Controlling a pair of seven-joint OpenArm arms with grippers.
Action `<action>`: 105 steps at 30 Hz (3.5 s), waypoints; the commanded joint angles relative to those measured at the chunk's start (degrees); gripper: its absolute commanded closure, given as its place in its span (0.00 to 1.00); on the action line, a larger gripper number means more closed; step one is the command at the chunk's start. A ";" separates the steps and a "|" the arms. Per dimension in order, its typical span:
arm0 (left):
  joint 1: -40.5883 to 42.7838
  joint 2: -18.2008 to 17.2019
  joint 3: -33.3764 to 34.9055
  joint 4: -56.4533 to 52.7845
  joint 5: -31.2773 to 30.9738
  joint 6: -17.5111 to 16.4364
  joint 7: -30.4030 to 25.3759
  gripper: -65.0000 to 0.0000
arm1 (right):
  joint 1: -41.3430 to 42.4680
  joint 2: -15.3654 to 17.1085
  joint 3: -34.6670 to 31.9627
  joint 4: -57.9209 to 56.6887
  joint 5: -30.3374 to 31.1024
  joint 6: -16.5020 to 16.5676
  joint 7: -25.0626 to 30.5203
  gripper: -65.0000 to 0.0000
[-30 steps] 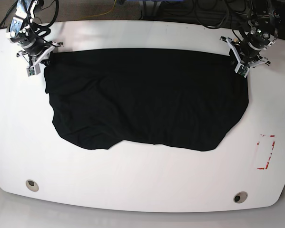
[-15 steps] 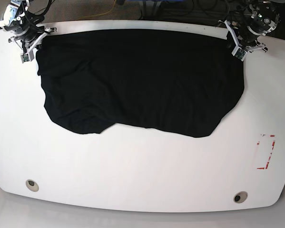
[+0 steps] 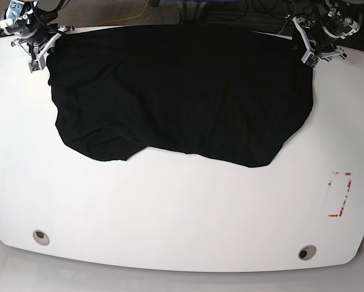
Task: Layout the t-shirt on the table in an organized manner, then fold the t-shirt properly
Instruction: 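Release the shirt and move the right gripper toward the shirt's side edge, then grasp the shirt side edge with the right gripper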
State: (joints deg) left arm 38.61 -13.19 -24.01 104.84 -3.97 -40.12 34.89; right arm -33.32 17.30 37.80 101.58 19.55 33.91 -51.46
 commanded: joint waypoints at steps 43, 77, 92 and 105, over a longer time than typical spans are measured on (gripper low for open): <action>-18.96 -4.00 -1.53 6.94 16.32 0.12 25.81 0.09 | 27.56 7.89 -9.98 6.42 -1.05 -0.72 -4.23 0.37; -31.62 -0.92 -2.94 7.12 16.49 0.12 7.44 0.44 | 19.56 0.50 -27.47 6.77 -0.96 -0.55 -5.72 0.97; -31.80 -0.13 -2.85 7.12 16.49 0.12 7.35 0.97 | 14.82 0.41 -27.91 3.52 -1.05 -0.55 -1.59 1.00; -31.80 0.49 -1.26 3.78 16.23 0.12 2.16 0.97 | 16.84 2.26 -27.56 -6.59 -1.49 -0.55 5.09 1.00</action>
State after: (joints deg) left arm 7.51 -12.60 -25.61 108.86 12.71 -40.51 41.78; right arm -17.08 17.74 10.04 96.07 19.99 33.74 -44.27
